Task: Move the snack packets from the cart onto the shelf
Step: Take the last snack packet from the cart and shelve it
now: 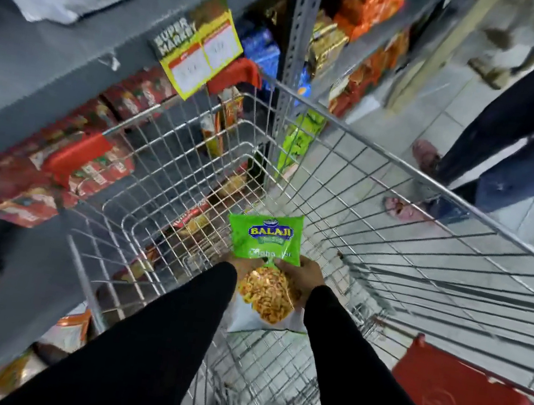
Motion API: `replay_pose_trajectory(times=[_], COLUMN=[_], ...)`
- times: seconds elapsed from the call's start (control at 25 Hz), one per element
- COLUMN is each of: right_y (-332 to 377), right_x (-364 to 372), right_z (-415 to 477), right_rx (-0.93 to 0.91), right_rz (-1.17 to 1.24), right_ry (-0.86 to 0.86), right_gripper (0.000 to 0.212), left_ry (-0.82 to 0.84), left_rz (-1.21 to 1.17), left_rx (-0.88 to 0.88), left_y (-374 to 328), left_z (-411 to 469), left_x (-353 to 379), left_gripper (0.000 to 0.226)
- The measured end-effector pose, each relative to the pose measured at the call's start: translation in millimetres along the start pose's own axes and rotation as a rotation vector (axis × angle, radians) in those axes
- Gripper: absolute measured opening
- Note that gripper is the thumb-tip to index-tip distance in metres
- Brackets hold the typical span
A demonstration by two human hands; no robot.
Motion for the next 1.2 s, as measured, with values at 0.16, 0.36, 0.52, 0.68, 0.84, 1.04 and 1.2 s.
replay_pose_trajectory(times=[0.16,0.36,0.52,0.68,0.84,1.04,1.2], right_y=[45,135,188,223,260,285,289], right_x=[10,29,49,73,127,229,300], right_z=[-39,-112,-183,-259,-315,-345,-357], right_rx=[-0.132,-0.327,-0.487,-0.625,-0.763,-0.878,-0.923], right_rz=[0.160,0.124,0.017,-0.018,-0.152,-0.250,-0.327], right_ry=[0.134,0.175,0.190,0.220,0.359,0.466,0.541], right_gripper=[0.070,0.041,0.055,0.040,0.045,0.050,0.050], left_ry=[0.038,-0.064,0.146,-0.046,-0.361,-0.727,-0.889], left_rz=[-0.140,-0.404,-0.666,-0.614,-0.644,-0.709,-0.692], left_rx=[0.114,0.332,0.536,0.770,0.849,0.885,0.766], left_y=[-25,-52,-65,-56,-30,18,50], left_z=[-51,-119,-179,-242,-317,-378,-399], left_x=[-26,-69,-92,-125,-180,-253,-295], left_gripper=[0.031,0.048,0.036,0.034,0.049,0.050,0.071])
Point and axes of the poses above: each hand's wrist, its own z-axis towards the middle knuckle, its own x-axis out of the palm, y = z × x, the point moved 1 cm from there along z, towards the middle knuckle
